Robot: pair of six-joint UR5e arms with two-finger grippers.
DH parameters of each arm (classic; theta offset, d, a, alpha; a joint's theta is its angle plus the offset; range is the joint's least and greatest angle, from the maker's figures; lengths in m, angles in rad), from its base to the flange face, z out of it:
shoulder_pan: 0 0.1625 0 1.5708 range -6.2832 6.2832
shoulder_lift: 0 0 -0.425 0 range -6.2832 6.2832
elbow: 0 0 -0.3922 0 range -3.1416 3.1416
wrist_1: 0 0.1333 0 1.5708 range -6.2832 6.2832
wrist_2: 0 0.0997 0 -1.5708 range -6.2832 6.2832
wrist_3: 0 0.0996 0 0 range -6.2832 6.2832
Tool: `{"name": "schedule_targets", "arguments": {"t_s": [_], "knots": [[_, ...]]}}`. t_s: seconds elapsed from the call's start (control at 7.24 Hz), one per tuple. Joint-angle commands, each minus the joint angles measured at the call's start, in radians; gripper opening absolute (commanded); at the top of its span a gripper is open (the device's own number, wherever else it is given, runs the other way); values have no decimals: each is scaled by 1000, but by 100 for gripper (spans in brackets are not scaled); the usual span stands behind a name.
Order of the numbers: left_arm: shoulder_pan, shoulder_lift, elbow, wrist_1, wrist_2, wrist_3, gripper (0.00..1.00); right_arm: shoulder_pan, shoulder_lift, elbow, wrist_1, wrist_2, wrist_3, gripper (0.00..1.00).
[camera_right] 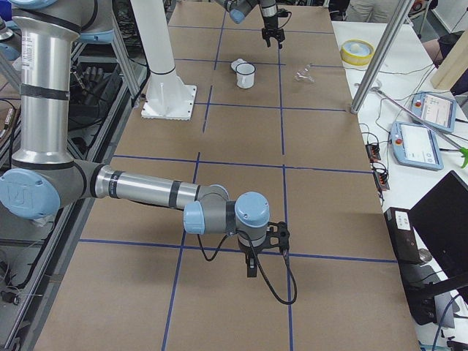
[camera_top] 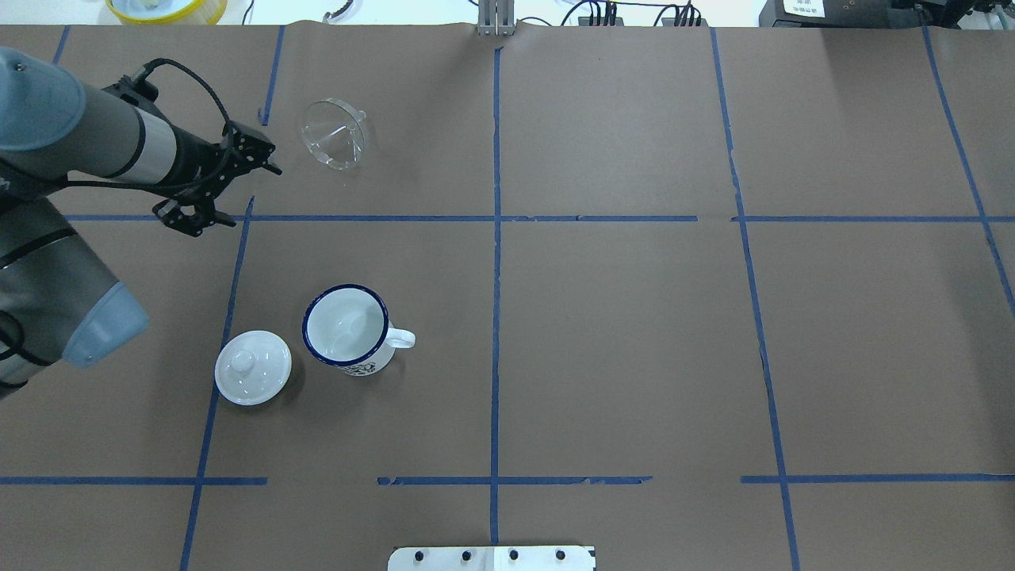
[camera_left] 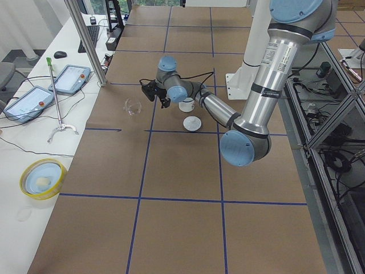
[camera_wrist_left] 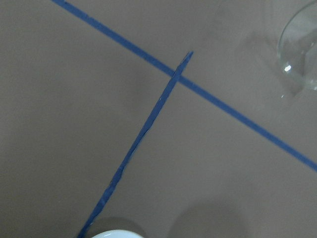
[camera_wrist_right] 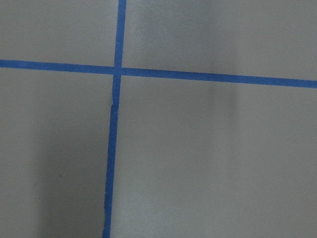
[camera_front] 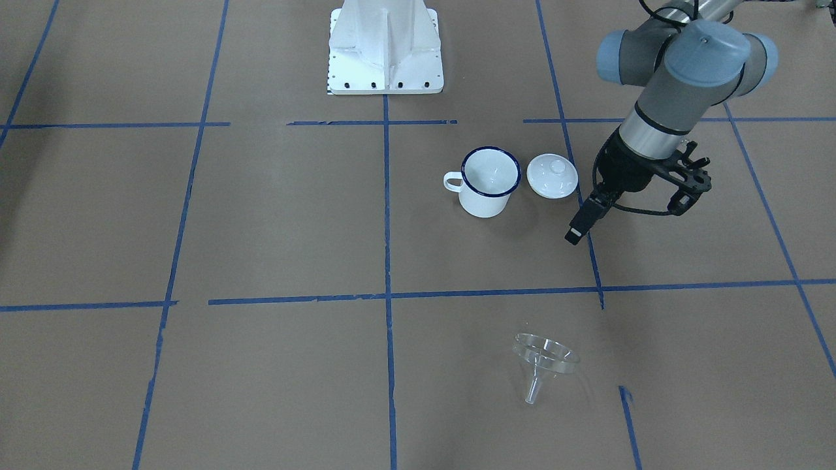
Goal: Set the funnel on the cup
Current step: 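Release the lid and move the left gripper toward the glass funnel, then grasp the clear glass funnel rim with the left gripper and lift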
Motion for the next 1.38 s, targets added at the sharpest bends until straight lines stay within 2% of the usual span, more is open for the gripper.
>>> {"name": "schedule_targets", "arguments": {"t_s": [0.0,0.28,0.41,0.83,1.11,1.24], "knots": [[-4,-87,269,-394,148,-231,100,0,0,0,0,0,0,100],[1,-127,350,-484,221,-345,97,0,0,0,0,0,0,100],[10,-154,440,-588,276,-394,97,0,0,0,0,0,0,100],[16,-264,600,-607,313,-441,93,0,0,0,0,0,0,100],[25,-281,637,-626,335,-452,86,0,0,0,0,0,0,100],[27,-310,677,-635,336,-467,73,0,0,0,0,0,0,100]]}}
